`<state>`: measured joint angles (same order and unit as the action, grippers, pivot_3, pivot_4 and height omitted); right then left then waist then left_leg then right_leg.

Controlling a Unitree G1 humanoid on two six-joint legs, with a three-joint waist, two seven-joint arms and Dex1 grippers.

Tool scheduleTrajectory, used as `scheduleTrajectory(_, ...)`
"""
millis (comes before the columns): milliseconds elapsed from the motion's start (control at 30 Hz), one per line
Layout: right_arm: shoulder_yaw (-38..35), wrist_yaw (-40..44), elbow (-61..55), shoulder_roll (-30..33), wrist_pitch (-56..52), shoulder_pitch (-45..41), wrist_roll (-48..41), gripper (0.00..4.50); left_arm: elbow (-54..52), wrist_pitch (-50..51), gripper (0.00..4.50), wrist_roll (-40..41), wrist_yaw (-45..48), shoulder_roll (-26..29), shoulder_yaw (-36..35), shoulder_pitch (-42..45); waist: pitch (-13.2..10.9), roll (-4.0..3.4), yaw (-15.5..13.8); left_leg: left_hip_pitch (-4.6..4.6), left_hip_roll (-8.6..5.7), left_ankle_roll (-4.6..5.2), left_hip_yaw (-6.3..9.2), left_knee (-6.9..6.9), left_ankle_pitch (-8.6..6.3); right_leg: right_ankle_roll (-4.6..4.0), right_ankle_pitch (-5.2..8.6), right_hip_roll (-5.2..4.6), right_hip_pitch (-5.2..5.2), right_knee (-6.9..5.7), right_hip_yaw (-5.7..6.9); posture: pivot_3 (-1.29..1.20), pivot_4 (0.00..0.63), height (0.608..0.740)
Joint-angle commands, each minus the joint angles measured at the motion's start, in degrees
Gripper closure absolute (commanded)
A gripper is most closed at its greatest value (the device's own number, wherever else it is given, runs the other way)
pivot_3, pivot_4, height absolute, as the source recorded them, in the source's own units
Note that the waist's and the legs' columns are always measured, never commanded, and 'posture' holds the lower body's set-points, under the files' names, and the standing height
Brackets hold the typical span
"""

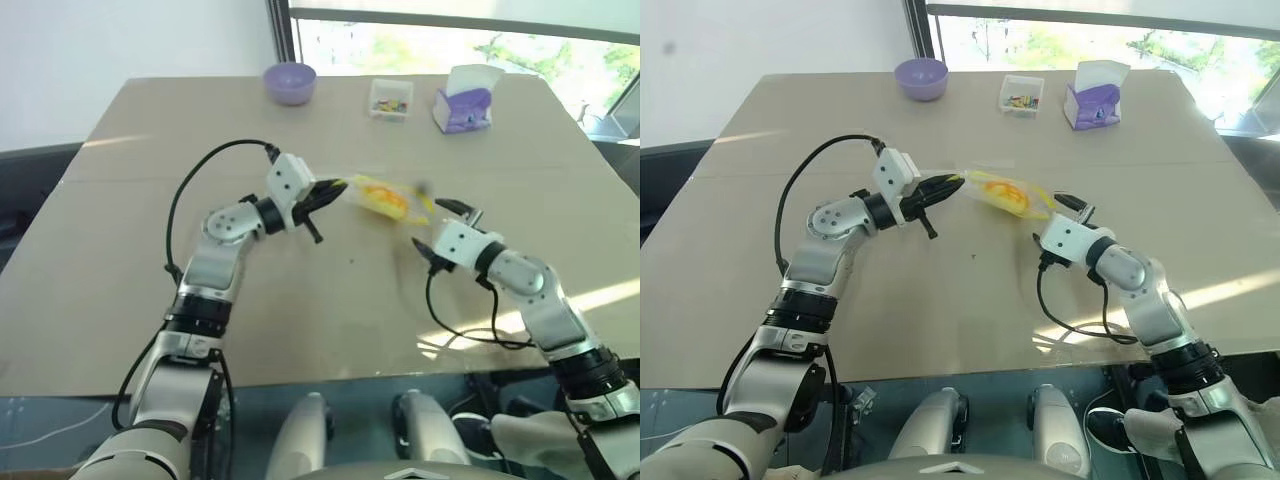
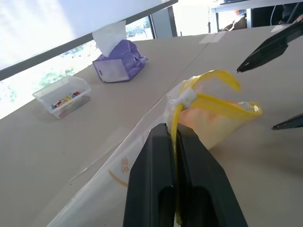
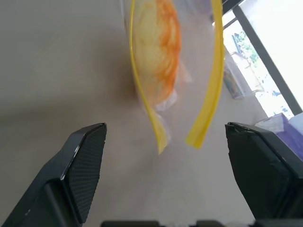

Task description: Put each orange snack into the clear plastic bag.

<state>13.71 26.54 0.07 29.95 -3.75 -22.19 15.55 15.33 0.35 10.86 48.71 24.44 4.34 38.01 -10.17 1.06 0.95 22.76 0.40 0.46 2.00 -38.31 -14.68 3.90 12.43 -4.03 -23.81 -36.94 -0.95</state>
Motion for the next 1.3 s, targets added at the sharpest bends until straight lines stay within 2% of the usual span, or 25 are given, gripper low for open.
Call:
scheduleTrajectory(33,-0.83,-2.21,2.42,-1.13,2.26,-2.88,0.98,0.15,-3.59,-0.67,4.5,0.86,0.3,0.33,-1.06,0.18,0.0,0.0,-0.01,0.0,0.0,0.0,0.0,0.0,0.0,0.0,0.0,0.0,0.0,0.0,0.0,0.0,0.15,0.74)
scheduleTrajectory(267,-1.36,-1.83,6.28,-1.84,4.89,-5.5,0.47,0.15,-4.65,-1.3,4.5,0.45,0.42,0.53,-0.82,-0.88,0.0,0.0,-0.01,0.0,0.0,0.0,0.01,0.0,0.0,0.0,0.0,0.0,0.0,0.01,0.0,0.0,0.15,0.74)
scheduleTrajectory(300,-1.57,-1.57,6.19,-1.89,5.11,-5.52,0.07,0.38,-4.66,-1.38,4.5,0.36,0.35,0.55,-0.83,-0.95,0.0,0.0,-0.02,0.0,0.0,0.0,0.01,0.0,0.0,0.0,0.0,0.0,0.0,0.02,0.0,0.0,0.15,0.74)
scheduleTrajectory(400,-1.61,0.02,5.2,-1.64,5.51,-5.06,-1.02,1.24,-4.67,-1.45,4.5,0.25,0.16,0.56,-0.85,-1.1,0.0,0.0,-0.06,0.01,0.0,0.0,0.01,0.0,0.0,0.0,0.0,0.0,0.0,0.03,0.0,0.0,0.15,0.74)
scheduleTrajectory(600,-1.82,1.27,4.69,-1.2,5.97,-4.3,-1.61,4.17,-4.67,-1.59,4.5,0.29,0.03,0.53,-0.95,-1.17,0.0,0.0,-0.04,0.0,0.0,0.0,0.01,0.0,0.0,0.0,0.0,0.0,0.0,0.02,0.0,0.0,0.15,0.74)
scheduleTrajectory(633,-1.91,1.35,4.66,-1.08,6.17,-4.24,-1.65,4.43,-4.7,-1.66,4.5,0.33,0.06,0.53,-0.98,-1.21,0.0,0.0,-0.04,0.0,0.0,0.0,0.0,0.0,0.0,0.0,0.0,0.0,0.0,0.02,0.0,0.0,0.15,0.74)
scheduleTrajectory(900,-7.31,4.43,-0.61,2.81,5.52,-3.26,-6.03,4.43,-3.85,-2.9,4.5,2.13,0.86,0.8,-2.58,-0.67,-0.01,0.0,-0.15,0.02,0.0,0.0,0.01,0.0,0.0,0.0,0.0,0.0,0.0,0.03,0.0,0.0,0.15,0.74)
scheduleTrajectory(1100,-15.96,10.43,-12.24,9.45,-3.36,-4.93,-14.35,4.43,-5.43,4.21,4.5,9.12,4.84,2.36,-5.64,0.51,-0.03,-0.04,-0.13,0.04,0.0,0.01,0.02,0.0,0.0,0.0,0.0,0.0,0.0,0.03,0.01,0.0,0.15,0.74)
scheduleTrajectory(1300,-14.69,18.31,-17.31,15.39,-10.18,-2.5,-18.4,4.43,-3.72,6.9,4.5,9.18,5.0,1.46,-3.83,3.21,-0.02,-0.01,-0.21,0.0,0.0,0.01,0.07,-0.01,-0.01,0.0,0.0,0.0,0.07,0.05,0.06,0.0,0.15,0.74)
